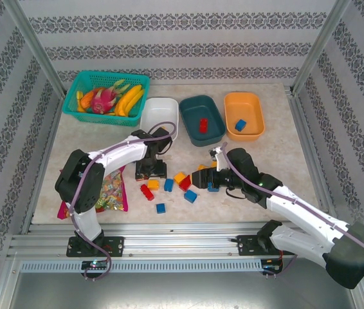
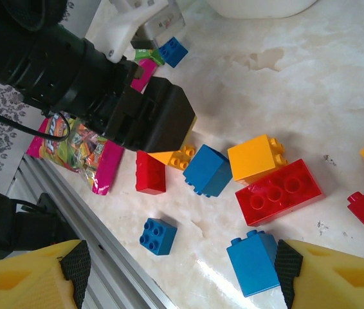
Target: Sort the legos into containers by color
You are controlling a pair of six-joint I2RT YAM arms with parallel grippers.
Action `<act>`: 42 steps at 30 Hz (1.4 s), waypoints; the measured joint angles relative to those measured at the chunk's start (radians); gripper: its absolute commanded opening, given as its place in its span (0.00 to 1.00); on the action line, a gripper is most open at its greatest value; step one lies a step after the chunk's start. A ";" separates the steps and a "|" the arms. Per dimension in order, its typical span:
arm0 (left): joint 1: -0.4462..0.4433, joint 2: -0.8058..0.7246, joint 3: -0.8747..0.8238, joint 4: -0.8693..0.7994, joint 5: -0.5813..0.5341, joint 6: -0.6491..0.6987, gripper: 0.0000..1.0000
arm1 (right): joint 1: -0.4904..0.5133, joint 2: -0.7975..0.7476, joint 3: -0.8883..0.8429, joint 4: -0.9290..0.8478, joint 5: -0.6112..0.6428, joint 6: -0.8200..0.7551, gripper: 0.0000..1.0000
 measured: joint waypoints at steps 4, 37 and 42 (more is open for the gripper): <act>-0.006 0.026 0.000 -0.016 -0.004 0.000 0.67 | 0.000 0.003 0.000 0.008 0.000 0.000 0.77; 0.003 0.046 0.360 -0.152 -0.074 0.011 0.44 | 0.000 0.003 0.089 -0.011 0.121 0.007 0.77; 0.063 0.151 0.643 -0.182 -0.085 0.039 0.44 | -0.010 0.015 0.116 0.050 0.200 0.055 0.77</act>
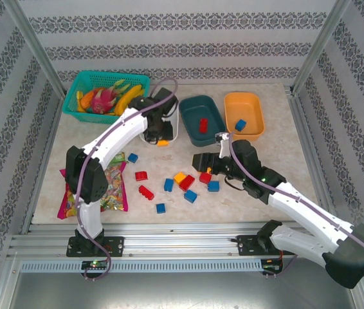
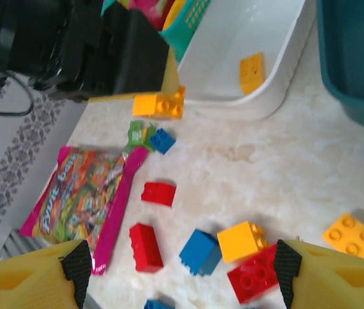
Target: Sort the legos into containers by color
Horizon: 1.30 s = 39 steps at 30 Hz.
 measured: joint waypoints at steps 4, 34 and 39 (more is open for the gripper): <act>0.058 0.172 0.196 -0.013 -0.019 0.028 0.44 | -0.019 0.055 0.049 0.029 0.027 0.020 0.77; 0.154 0.480 0.369 -0.079 -0.040 0.110 0.72 | -0.072 0.110 0.119 -0.079 0.072 0.019 0.76; 0.154 0.392 0.340 -0.066 -0.022 0.098 0.75 | -0.046 0.129 0.182 -0.149 0.092 -0.042 0.76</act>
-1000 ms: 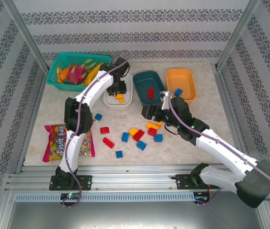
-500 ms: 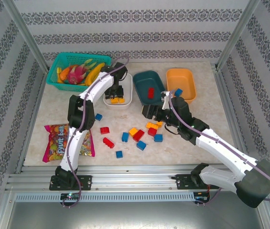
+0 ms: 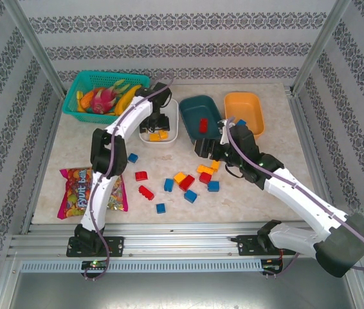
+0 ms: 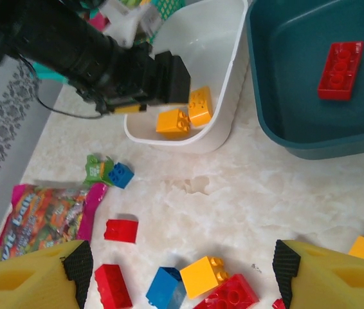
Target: Sort the legos into containers by color
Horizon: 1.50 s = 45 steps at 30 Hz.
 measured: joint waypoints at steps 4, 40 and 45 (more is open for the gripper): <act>0.000 -0.251 -0.216 0.062 0.025 -0.039 0.75 | 0.080 0.045 0.033 -0.051 0.018 -0.046 0.75; -0.120 -1.244 -1.378 0.579 0.349 -0.289 0.77 | -0.006 0.462 -0.042 -0.325 0.013 0.082 0.49; -0.121 -1.243 -1.377 0.591 0.350 -0.289 0.77 | -0.005 0.438 -0.030 -0.354 0.029 0.085 0.40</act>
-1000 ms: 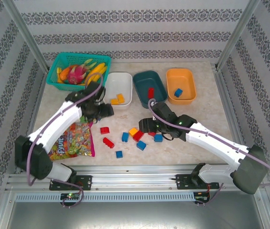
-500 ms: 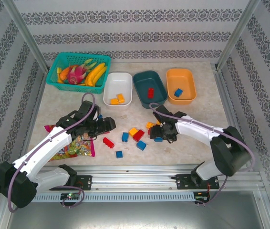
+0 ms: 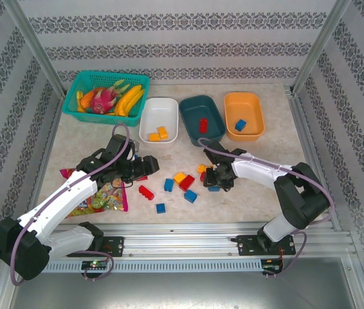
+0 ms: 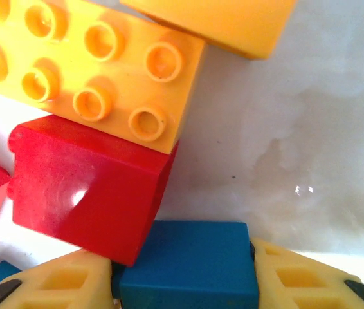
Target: Sort the legos into containers by color
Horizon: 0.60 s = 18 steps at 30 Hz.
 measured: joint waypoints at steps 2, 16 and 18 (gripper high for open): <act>-0.003 0.009 0.008 0.004 0.003 -0.002 0.77 | 0.000 -0.041 0.008 -0.035 0.013 0.001 0.39; -0.019 0.412 0.443 0.164 0.078 -0.056 0.77 | -0.360 -0.036 0.534 -0.220 0.126 -0.153 0.37; -0.019 0.486 0.509 0.169 0.090 -0.055 0.77 | -0.410 0.060 0.599 -0.217 0.134 -0.179 0.37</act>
